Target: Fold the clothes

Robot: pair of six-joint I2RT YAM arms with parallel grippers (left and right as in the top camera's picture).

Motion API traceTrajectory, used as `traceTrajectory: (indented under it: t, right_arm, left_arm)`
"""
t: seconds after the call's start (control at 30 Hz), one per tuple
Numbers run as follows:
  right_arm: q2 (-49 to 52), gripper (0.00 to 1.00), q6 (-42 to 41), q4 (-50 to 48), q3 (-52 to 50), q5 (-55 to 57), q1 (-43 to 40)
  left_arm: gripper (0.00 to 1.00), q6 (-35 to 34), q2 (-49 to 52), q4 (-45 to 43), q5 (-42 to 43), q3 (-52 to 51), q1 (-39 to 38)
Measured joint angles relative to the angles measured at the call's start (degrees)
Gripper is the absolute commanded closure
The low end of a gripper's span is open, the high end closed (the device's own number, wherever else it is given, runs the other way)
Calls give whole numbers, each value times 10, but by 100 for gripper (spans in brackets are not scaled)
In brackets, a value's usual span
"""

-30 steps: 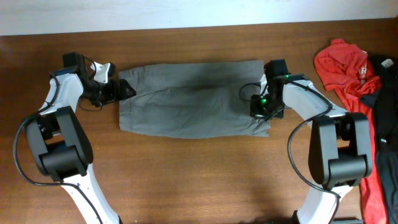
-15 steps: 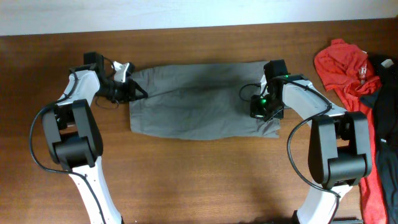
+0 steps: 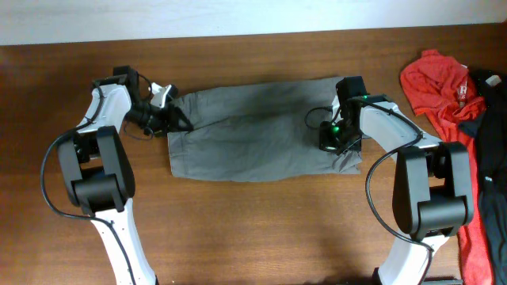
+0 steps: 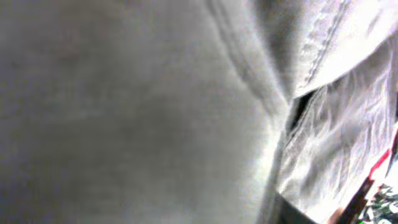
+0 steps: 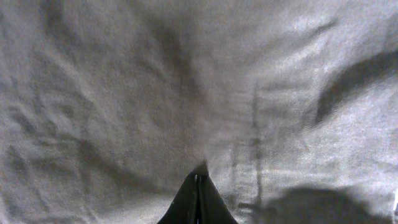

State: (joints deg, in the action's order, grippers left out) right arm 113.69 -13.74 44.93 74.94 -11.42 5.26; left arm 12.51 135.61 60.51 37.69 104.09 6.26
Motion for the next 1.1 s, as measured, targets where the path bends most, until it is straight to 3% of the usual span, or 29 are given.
traceTrajectory:
  t: [0.33,0.4,0.43,0.5,0.53,0.87,1.1]
  right_arm:
    - [0,96,0,-2,0,0,0]
    - [0,96,0,-2,0,0,0]
    - [0,96,0,-2,0,0,0]
    - [0,96,0,-2,0,0,0]
    - [0,96,0,-2,0,0,0]
    - [0,96,1,6,0,0,0]
    - [0,96,0,45,1,0,0]
  left_arm:
    - [36,-32,-38,-58,-42,-51,-24]
    - [53,-43,-44,-80,-38,-65,-31]
    - [71,-48,-47,-94,-37,-73,-37]
    - [96,-59,-47,-102,-34,-80,-51]
    - [99,-59,-42,-104,-34,-87,-61]
    - [99,-64,-40,-59,-33,-85,-60]
    - [99,-64,-107,65,-177,-47,-38]
